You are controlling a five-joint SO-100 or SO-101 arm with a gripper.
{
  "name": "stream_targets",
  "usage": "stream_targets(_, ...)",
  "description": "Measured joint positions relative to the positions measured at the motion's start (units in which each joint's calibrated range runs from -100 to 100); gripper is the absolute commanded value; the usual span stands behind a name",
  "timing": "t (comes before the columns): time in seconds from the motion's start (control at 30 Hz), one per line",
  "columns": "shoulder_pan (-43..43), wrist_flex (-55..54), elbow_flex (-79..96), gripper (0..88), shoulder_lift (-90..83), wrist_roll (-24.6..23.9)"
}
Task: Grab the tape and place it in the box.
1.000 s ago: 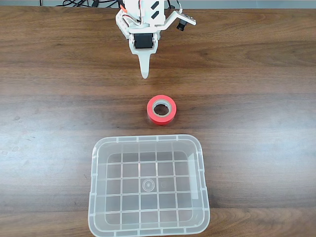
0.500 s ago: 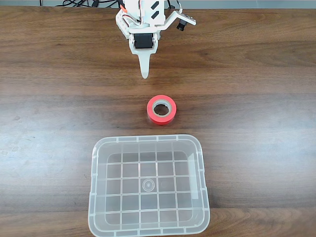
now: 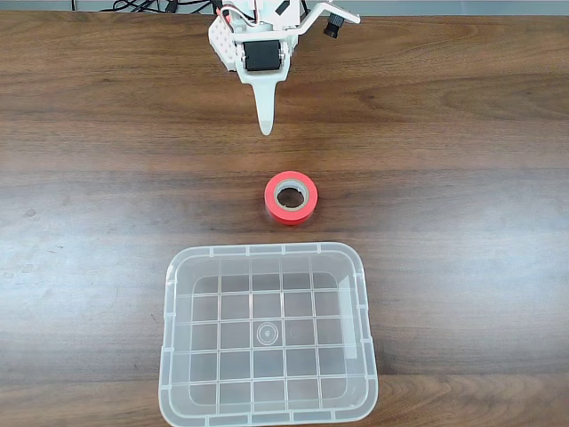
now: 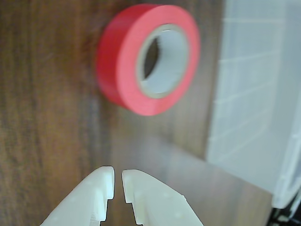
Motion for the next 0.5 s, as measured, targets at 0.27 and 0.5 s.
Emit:
stream_targets(0.27, -0.2, 0.8, -5.7, 1.2, 0.0, 0.0)
stream_targets(0.5, -3.3, 4.7, -15.3, 1.2, 8.5, 0.0)
